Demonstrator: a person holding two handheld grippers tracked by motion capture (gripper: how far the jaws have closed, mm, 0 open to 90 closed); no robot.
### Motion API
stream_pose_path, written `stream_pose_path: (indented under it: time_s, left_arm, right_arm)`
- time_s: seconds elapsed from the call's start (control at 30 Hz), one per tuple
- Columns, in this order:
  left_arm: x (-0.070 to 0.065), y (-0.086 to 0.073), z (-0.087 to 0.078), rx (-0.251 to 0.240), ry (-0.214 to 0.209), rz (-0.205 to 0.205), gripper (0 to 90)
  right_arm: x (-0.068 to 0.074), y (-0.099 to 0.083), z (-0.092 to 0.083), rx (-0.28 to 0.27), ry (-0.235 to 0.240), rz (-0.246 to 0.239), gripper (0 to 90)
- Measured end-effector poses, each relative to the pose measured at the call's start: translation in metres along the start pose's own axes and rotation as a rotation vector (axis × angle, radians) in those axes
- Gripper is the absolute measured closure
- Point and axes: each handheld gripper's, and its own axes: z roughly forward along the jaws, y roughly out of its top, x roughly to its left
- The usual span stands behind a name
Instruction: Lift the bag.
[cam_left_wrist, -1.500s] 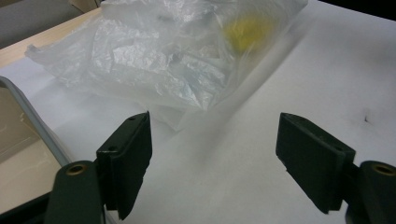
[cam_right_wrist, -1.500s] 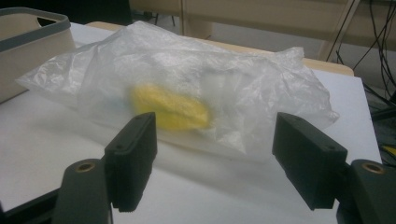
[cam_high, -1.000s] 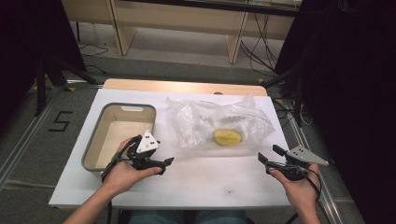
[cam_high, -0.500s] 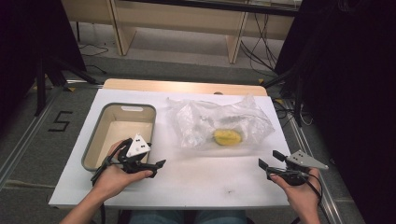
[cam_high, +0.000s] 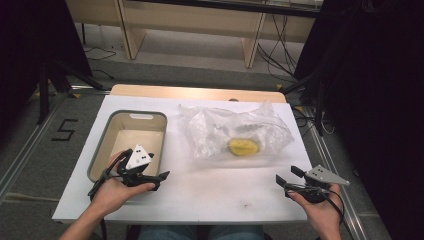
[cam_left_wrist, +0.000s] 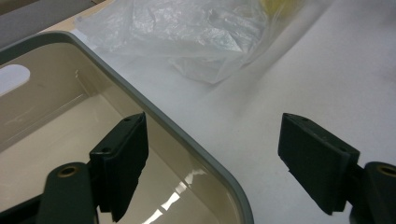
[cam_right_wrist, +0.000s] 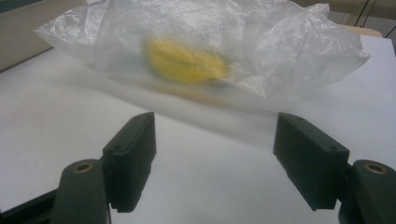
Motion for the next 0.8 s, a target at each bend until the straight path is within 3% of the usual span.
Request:
stream_pose_path:
  time_s: [0.8]
  left_arm:
    - [-0.0001,-0.0065,0.0005,0.002,0.004,-0.001,23.3]
  right_arm:
    - [-0.0021,-0.0077,-0.0005,0.0,0.003,0.003,30.7]
